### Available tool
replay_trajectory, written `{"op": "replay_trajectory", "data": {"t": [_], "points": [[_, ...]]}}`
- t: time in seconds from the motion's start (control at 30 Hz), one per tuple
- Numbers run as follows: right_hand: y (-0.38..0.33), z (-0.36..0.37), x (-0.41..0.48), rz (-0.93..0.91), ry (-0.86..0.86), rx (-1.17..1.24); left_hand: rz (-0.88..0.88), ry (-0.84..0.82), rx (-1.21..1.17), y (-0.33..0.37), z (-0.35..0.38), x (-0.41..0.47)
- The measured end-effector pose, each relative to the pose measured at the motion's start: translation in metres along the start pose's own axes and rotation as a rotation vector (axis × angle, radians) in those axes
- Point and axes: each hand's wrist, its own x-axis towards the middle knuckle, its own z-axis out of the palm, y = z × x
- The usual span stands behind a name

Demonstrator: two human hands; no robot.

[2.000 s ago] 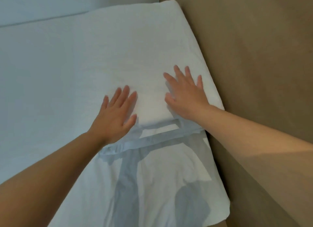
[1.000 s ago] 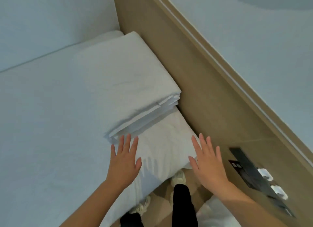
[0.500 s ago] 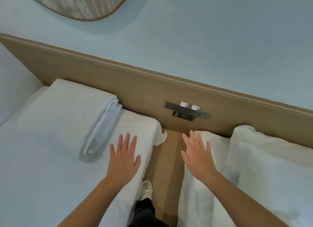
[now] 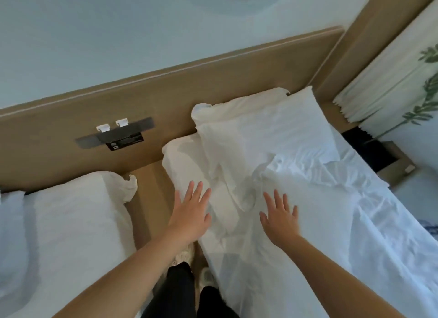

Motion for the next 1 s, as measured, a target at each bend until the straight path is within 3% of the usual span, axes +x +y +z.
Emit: {"op": "replay_trajectory", "data": {"t": [0.17, 0.33, 0.53, 0.77, 1.0], "points": [[0.061, 0.043, 0.009, 0.243, -0.083, 0.156, 0.121, -0.098, 0.055, 0.056, 0.015, 0.06], [0.118, 0.106, 0.03, 0.42, -0.195, 0.272, 0.227, -0.244, 0.088, 0.107, 0.075, 0.115], [0.157, 0.163, 0.059, 0.522, -0.115, 0.415, 0.346, -0.416, -0.005, 0.155, 0.156, 0.143], [0.208, 0.193, 0.085, 0.758, -0.017, 0.602, 0.112, -0.495, -0.344, 0.187, 0.22, 0.153], [0.261, 0.216, 0.084, 0.883, 0.036, 0.895, -0.333, -0.46, -0.843, 0.208, 0.239, 0.164]]}}
